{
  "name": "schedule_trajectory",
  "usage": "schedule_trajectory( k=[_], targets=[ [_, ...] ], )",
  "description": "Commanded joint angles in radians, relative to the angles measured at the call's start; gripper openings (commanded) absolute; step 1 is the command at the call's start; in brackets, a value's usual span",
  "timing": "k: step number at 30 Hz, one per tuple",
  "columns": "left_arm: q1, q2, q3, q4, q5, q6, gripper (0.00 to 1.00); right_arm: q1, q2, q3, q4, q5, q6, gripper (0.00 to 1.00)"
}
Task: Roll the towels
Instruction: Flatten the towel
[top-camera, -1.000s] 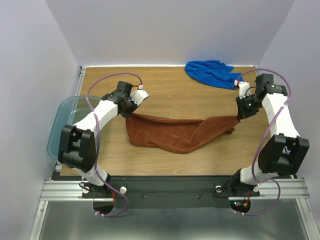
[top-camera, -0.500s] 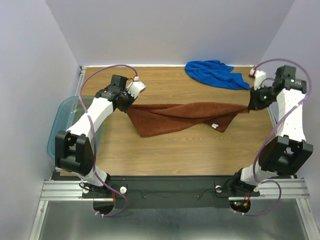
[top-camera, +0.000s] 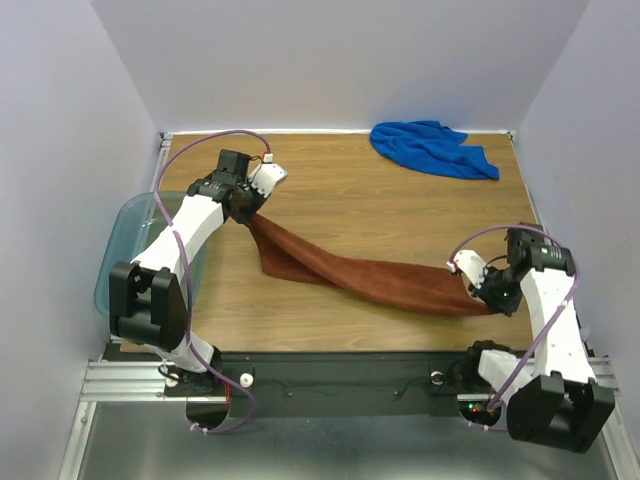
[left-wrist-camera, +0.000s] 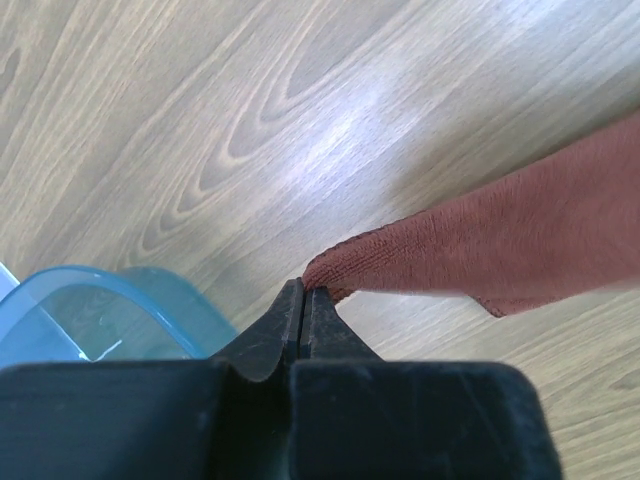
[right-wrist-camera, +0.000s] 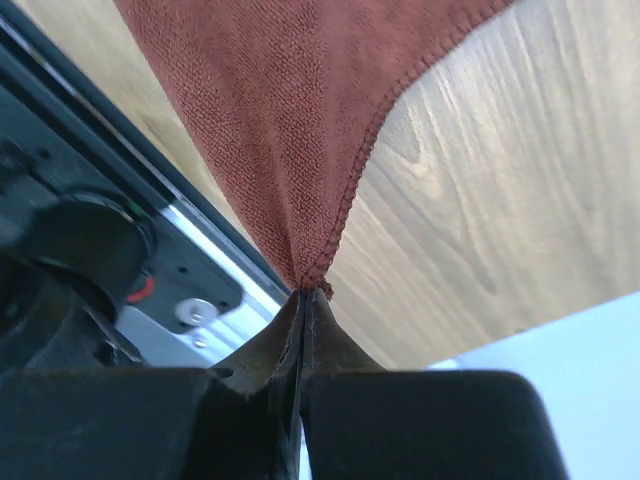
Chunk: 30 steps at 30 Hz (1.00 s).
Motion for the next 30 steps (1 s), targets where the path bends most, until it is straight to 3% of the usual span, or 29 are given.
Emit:
schedule_trajectory(
  k=[1, 3, 5, 9, 10, 11, 18, 30],
  targets=[
    [0.014, -0.055, 0.018, -0.001, -0.002, 0.023, 0.00, -0.002, -0.073, -0.017, -0.034, 0.049, -0.235, 0.01],
    [0.014, -0.053, -0.001, 0.000, 0.002, 0.036, 0.00, -0.004, -0.029, -0.008, -0.029, 0.034, -0.213, 0.15],
    [0.014, -0.039, -0.009, 0.002, 0.007, 0.040, 0.00, -0.006, 0.168, 0.101, -0.026, -0.035, -0.067, 0.33],
    [0.014, -0.022, -0.022, 0.002, 0.016, 0.054, 0.00, -0.051, 0.446, 0.426, -0.034, -0.268, 0.128, 0.44],
    [0.014, -0.021, -0.022, -0.001, 0.017, 0.060, 0.00, -0.050, 0.461, 0.449, -0.032, -0.300, 0.131, 0.49],
    [0.014, -0.018, -0.019, -0.003, 0.018, 0.065, 0.00, -0.030, 0.480, 0.462, -0.031, -0.348, 0.137, 0.60],
    [0.014, 0.025, 0.024, 0.001, 0.053, 0.045, 0.00, 0.078, 0.692, 0.476, 0.136, -0.433, 0.407, 0.58],
    [0.014, 0.060, 0.041, 0.002, 0.073, 0.030, 0.00, 0.183, 0.812, 0.338, 0.363, -0.298, 0.507, 0.52]
  ],
)
